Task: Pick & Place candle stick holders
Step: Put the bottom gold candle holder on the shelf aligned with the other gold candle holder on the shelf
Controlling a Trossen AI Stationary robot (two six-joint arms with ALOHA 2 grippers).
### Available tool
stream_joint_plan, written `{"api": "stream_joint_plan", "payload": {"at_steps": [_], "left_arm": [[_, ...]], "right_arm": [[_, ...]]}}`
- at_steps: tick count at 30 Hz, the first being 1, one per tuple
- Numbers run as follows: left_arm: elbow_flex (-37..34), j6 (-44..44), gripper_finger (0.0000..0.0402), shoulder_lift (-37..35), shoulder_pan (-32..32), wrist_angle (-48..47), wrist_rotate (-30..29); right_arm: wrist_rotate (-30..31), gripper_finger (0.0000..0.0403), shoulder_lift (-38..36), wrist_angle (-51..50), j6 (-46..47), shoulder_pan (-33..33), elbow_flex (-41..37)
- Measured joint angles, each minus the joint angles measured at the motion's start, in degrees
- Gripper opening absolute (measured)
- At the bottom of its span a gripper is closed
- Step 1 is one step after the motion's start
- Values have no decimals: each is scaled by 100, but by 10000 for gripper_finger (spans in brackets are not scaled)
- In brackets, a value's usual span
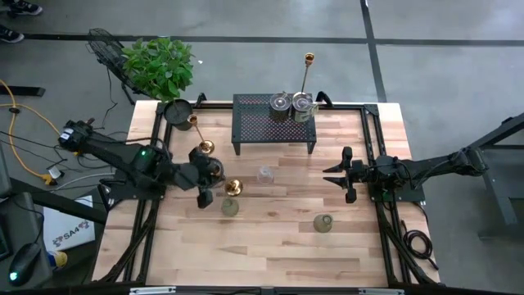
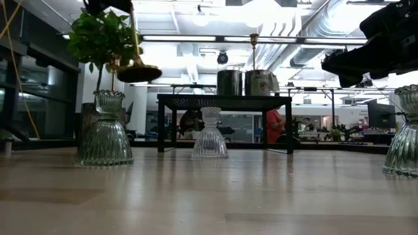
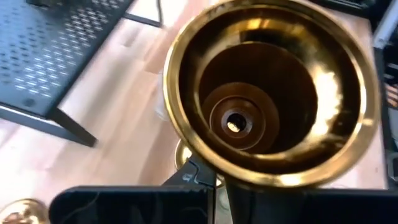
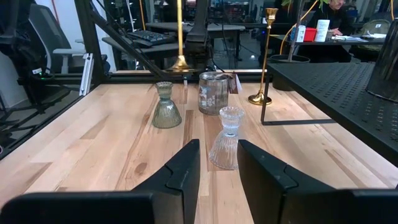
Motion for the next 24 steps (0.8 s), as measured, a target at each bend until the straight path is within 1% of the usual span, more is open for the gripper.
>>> {"api": "stream_joint_plan", "payload": {"at_steps": [4,10,14,17,20,24], "left_arm": [[0,362,7,0,414,260,8],[0,1345,7,0,1176,878,30],[0,1926,7,4,1823,1348,270],[0,2338,7,133,2272,1788,528],[30,2664,7,292,2693,2033,706],[383,2914,7,697,3208,1990,719]], "right_arm": [[0,99,0,0,0,-2,0],[0,99,0,0,-1,-2,0],[-1,99,0,0,-1,0,0],[-1,99,0,0,-2,-1,0],[0,99,0,0,-2,0,0],[-2,99,0,-37,0,-1,0]]}}
